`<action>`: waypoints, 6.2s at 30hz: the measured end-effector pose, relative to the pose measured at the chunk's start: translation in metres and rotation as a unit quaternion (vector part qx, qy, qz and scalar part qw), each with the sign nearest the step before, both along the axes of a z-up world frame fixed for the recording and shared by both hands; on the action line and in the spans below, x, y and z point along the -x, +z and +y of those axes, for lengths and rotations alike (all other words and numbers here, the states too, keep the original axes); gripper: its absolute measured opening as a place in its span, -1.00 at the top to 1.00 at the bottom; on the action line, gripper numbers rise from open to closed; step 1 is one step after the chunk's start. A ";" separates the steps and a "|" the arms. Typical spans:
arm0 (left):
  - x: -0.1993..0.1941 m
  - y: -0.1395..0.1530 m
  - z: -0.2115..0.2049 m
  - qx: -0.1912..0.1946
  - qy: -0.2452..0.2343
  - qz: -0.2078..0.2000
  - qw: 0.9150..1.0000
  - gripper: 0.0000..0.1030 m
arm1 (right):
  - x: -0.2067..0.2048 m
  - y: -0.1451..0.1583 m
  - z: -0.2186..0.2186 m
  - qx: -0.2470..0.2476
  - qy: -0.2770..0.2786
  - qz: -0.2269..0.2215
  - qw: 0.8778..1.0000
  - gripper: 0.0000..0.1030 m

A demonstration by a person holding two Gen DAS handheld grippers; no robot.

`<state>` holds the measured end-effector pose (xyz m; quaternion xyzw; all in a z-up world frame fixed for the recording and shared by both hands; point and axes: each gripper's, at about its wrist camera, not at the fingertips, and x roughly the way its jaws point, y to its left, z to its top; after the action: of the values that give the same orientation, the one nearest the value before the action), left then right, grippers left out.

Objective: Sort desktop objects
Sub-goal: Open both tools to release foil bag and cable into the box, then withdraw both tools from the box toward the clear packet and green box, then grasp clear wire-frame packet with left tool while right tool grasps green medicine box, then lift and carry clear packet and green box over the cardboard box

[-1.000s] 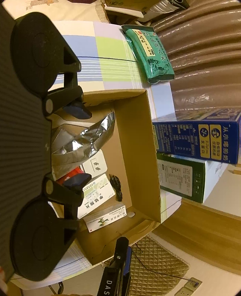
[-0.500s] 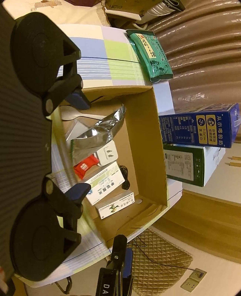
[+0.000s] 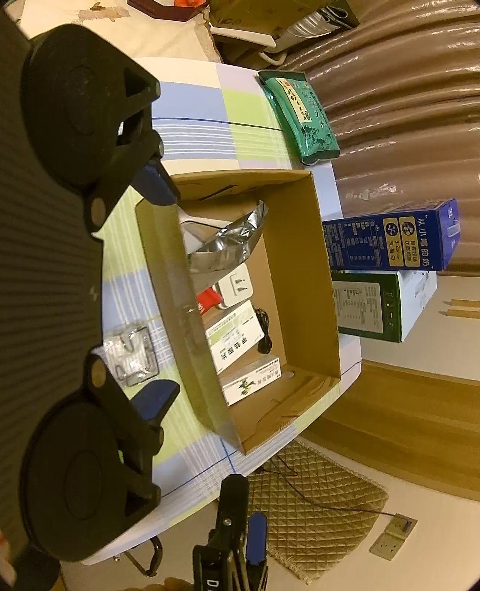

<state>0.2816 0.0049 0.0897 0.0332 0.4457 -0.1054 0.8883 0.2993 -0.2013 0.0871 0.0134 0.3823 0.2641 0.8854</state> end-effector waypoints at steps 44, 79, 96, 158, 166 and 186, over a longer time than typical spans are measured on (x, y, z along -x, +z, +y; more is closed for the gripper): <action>0.106 -0.054 -0.037 -0.015 -0.004 -0.015 1.000 -0.97 | 0.098 -0.048 -0.068 0.135 0.115 -0.016 0.984 -0.96; 0.064 -0.124 -0.045 -0.026 -0.017 0.064 0.997 -0.97 | 0.073 -0.117 -0.025 0.206 0.289 0.002 0.935 -0.95; 0.028 -0.161 -0.054 -0.005 -0.025 0.057 0.998 -0.97 | 0.024 -0.161 -0.005 0.196 0.301 0.054 0.932 0.01; 0.053 -0.194 -0.081 0.008 -0.002 0.018 1.000 -0.23 | 0.009 -0.172 -0.028 0.192 0.145 0.079 0.967 0.47; 0.074 -0.171 -0.075 0.009 0.006 0.007 1.000 -0.23 | 0.023 -0.140 -0.029 0.179 0.134 0.061 0.973 0.47; 0.122 -0.102 -0.048 0.007 0.035 -0.028 0.999 -0.23 | 0.073 -0.082 -0.025 0.142 0.118 0.031 0.982 0.47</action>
<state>0.1598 -0.0434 -0.0124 0.0142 0.4207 -0.0759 0.9039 0.2263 -0.2262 0.0049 -0.1494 0.4417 0.3089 0.8289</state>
